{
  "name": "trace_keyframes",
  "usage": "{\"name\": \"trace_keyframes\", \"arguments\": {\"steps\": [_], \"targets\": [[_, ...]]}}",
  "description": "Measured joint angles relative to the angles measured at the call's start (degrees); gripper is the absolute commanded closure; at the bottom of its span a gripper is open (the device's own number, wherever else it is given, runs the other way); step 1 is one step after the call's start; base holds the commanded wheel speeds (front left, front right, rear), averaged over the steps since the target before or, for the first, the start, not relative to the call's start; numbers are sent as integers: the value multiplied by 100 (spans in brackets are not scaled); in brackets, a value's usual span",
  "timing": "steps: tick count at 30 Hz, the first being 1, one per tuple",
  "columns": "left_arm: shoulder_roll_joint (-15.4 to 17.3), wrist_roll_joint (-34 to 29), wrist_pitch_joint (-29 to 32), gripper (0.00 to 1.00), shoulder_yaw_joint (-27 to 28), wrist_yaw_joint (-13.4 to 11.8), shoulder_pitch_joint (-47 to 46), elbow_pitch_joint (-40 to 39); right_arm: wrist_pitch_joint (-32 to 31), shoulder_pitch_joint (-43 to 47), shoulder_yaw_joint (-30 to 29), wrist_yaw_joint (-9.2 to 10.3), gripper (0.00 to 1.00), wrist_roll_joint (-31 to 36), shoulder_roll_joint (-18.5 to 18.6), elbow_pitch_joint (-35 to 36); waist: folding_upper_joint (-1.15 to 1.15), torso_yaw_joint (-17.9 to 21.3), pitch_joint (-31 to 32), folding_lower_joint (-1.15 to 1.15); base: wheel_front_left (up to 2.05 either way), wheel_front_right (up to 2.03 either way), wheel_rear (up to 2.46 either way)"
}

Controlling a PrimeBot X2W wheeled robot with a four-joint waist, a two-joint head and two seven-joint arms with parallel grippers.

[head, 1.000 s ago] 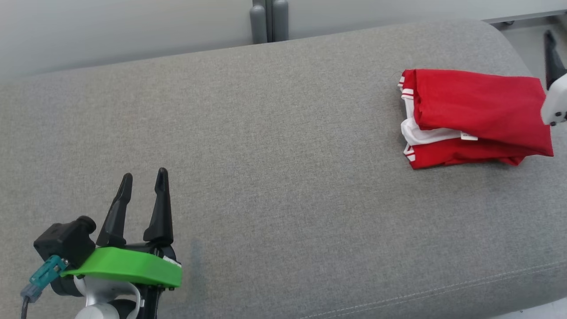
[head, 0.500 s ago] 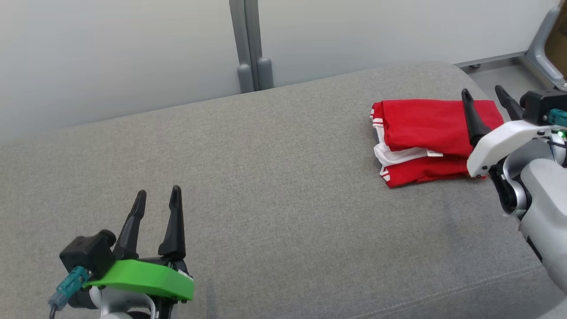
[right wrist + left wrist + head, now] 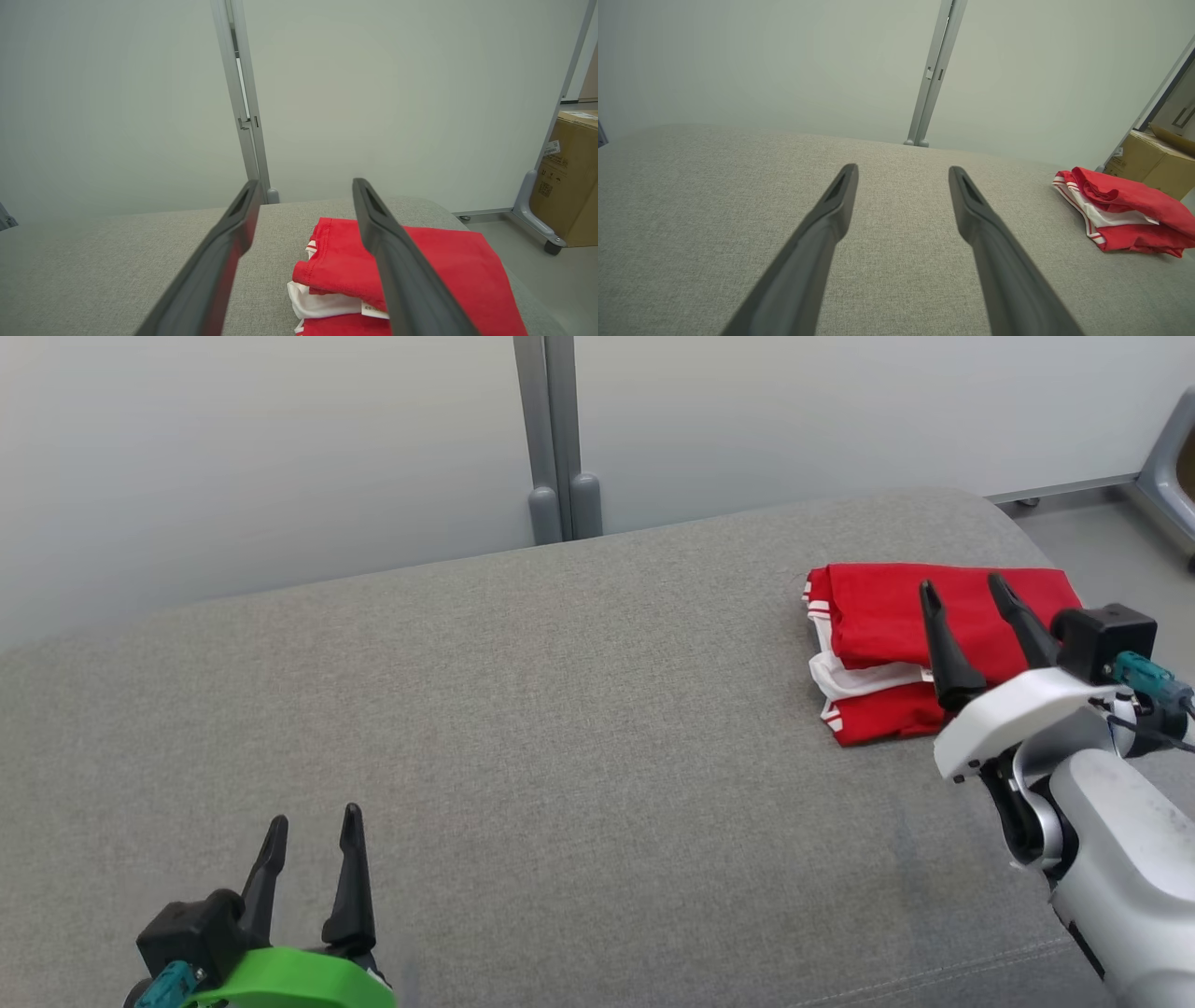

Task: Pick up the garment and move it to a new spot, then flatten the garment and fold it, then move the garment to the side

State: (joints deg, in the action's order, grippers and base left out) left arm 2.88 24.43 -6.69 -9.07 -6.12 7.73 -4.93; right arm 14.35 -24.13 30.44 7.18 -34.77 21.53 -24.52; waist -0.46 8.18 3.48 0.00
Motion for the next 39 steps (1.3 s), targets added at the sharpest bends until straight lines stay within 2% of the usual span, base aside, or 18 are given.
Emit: {"name": "trace_keyframes", "arguments": {"steps": [6,11,16,27,39], "targets": [[0,-113,-71,0,74,-3,234,78,0,767,-499,4,0,197,-154,389,0,-142,5,0,0,0,0],[33,-385,-196,0,234,-53,483,112,0,1354,-1083,4,0,675,-348,693,0,-237,-3,0,0,0,0],[24,-394,-303,0,310,-54,665,175,0,1806,-1343,4,0,984,-555,1015,0,-281,-10,0,0,0,0],[20,-403,-427,0,359,-54,871,170,0,2578,-1492,4,0,1423,-914,1549,0,-354,-14,0,0,0,0],[18,-420,-505,0,358,-64,905,136,0,2982,-1521,4,0,1729,-1109,1872,0,-433,-27,0,0,0,0]]}}
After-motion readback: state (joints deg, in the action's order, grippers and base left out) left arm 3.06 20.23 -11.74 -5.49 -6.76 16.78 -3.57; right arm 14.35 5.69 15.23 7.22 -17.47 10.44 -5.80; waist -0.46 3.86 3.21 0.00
